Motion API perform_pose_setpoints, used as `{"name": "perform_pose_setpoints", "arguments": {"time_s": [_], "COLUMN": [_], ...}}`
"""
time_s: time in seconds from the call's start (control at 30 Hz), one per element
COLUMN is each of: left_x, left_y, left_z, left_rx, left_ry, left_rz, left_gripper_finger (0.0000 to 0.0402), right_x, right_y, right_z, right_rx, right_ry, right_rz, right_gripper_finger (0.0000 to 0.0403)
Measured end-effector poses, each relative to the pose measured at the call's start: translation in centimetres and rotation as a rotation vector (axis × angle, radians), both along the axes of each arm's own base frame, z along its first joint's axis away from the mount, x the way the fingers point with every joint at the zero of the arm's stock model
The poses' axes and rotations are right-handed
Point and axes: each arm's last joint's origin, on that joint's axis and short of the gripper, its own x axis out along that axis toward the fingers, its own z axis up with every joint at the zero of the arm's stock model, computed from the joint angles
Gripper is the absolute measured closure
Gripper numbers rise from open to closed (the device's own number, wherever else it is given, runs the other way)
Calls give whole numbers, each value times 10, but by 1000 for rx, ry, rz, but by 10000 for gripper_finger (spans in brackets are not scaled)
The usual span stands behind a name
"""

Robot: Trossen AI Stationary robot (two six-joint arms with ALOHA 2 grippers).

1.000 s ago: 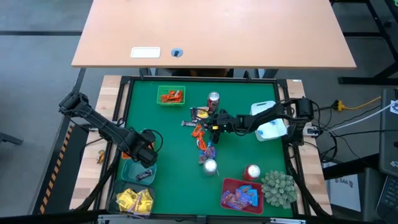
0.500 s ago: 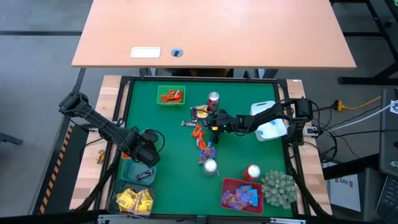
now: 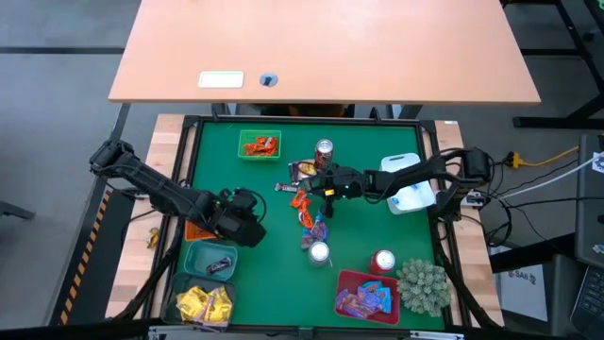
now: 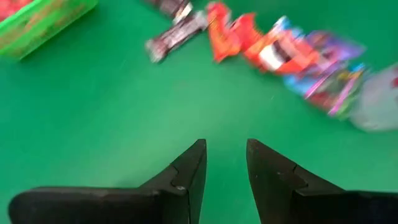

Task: Sort candy
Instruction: Put the brown chocolate into the blue bin

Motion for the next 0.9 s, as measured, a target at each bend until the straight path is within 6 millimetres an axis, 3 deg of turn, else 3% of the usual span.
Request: {"name": "perform_pose_setpoints", "arguments": {"time_s": [0.33, 0.9], "left_x": [38, 59], "left_y": [31, 62], "left_z": [16, 33], "left_rx": [-65, -96], "left_ry": [-289, -503], "left_rz": [58, 101], "left_gripper_finger": [298, 298], "right_x": [5, 13], "right_y": [7, 7], "right_z": [32, 59], "right_rx": [81, 47], "right_ry": [-247, -484], "right_rz": [219, 278], "right_gripper_finger": [400, 401]}}
